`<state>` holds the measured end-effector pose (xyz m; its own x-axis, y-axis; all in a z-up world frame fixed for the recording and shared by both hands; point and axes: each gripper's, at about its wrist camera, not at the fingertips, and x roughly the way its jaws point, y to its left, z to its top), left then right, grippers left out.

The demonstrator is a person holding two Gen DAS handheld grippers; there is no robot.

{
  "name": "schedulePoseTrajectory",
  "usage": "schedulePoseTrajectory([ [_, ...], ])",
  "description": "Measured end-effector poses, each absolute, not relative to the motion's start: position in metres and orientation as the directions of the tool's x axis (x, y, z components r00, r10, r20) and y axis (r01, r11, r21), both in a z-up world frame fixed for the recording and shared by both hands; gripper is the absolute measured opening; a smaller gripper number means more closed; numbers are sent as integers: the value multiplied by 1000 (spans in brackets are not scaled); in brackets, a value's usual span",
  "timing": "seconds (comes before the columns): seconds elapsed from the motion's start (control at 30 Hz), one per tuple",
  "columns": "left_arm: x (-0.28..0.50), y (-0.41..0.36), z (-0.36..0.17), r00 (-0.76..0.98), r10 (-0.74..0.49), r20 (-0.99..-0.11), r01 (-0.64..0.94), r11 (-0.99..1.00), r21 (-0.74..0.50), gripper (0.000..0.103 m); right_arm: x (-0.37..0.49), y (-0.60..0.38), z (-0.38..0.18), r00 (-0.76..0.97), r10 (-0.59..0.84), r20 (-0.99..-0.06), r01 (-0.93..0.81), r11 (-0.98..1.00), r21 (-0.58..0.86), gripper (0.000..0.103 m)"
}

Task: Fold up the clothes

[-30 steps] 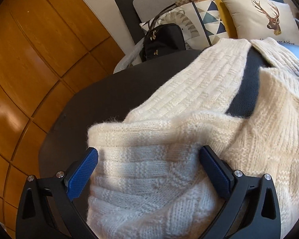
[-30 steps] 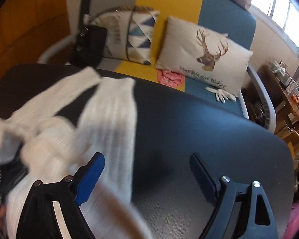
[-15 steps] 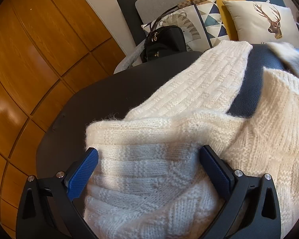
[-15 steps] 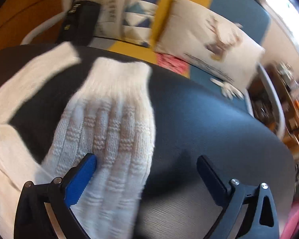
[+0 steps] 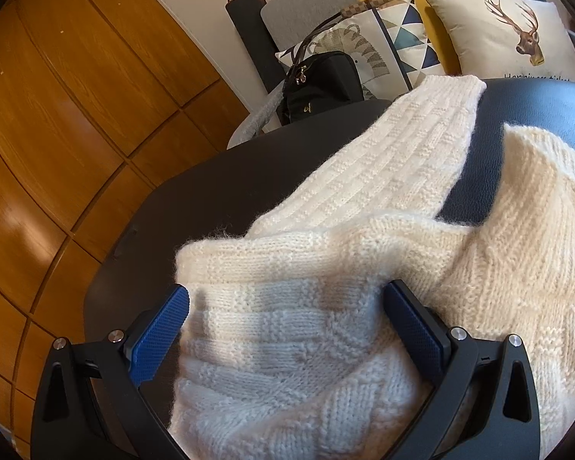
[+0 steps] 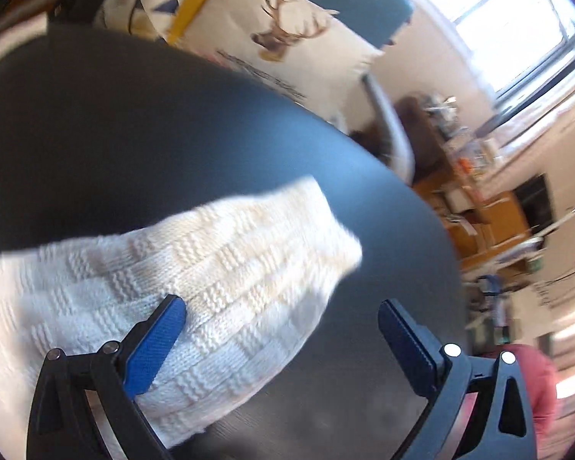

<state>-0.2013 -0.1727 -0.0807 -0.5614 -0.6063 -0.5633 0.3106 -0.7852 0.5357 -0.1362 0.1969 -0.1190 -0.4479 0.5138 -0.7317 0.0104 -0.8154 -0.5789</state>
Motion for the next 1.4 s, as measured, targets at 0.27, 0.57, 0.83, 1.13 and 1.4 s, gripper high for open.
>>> schedulePoseTrajectory([
  [0.27, -201, -169, -81, -560, -625, -545, 312, -768, 560, 102, -41, 250, -123, -344, 662, -666, 7, -707, -707, 102],
  [0.57, -202, -165, -59, -540, -576, -614, 247, -805, 539, 102, 43, 312, -59, -428, 348, -834, -227, -935, -274, 96],
  [0.83, -162, -47, -27, -778, -313, -545, 31, -885, 464, 101, 67, 299, -36, -481, 148, -864, -126, -987, -99, 96],
  [1.13, -186, 5, -105, -682, -353, -640, -64, -844, 533, 102, 63, 149, -57, -607, 101, -788, 315, -880, -355, 95],
  [1.4, -205, -30, -105, -614, -217, -759, -51, -949, 313, 103, 39, 173, -88, -593, 211, -778, 216, -889, -405, 95],
])
